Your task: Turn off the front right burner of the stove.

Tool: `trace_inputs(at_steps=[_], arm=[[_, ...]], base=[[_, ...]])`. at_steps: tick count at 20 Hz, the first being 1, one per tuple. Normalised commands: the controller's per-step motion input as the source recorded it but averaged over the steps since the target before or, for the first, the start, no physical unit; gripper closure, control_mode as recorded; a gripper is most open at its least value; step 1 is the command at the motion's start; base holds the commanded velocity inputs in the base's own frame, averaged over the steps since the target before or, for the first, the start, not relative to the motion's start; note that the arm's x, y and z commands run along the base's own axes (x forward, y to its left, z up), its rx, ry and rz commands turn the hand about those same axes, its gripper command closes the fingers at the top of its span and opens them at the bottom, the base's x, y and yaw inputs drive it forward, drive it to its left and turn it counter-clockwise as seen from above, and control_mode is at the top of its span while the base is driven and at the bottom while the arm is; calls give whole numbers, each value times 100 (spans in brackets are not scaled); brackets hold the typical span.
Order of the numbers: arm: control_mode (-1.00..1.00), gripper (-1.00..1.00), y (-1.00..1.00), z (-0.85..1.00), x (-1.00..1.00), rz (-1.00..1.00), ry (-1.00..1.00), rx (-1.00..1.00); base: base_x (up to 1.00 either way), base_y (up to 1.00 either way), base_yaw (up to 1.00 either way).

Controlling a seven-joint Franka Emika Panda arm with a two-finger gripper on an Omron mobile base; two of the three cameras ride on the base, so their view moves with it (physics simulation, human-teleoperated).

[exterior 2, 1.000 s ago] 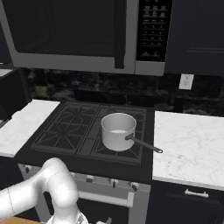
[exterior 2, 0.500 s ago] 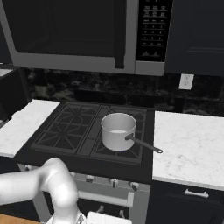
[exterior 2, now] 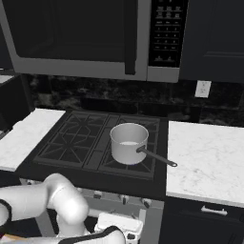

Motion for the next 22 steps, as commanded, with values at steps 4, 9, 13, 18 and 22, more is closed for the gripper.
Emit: trace_inputs(at_steps=[4,9,13,18,22], arm=[[-100,-100,-1,0,49,0,-1,0],[-100,-100,-58,-19,5,4,-2,0],[-100,-100,-81,-12,5,7,-9,0],[-100,-100,-31,-7,4,8,-6,-1],[-100,-100,-16,-53,2,11,-2,-13]], base=[[0,0,0],[0,0,0],[0,0,0],[0,0,0],[0,0,0]])
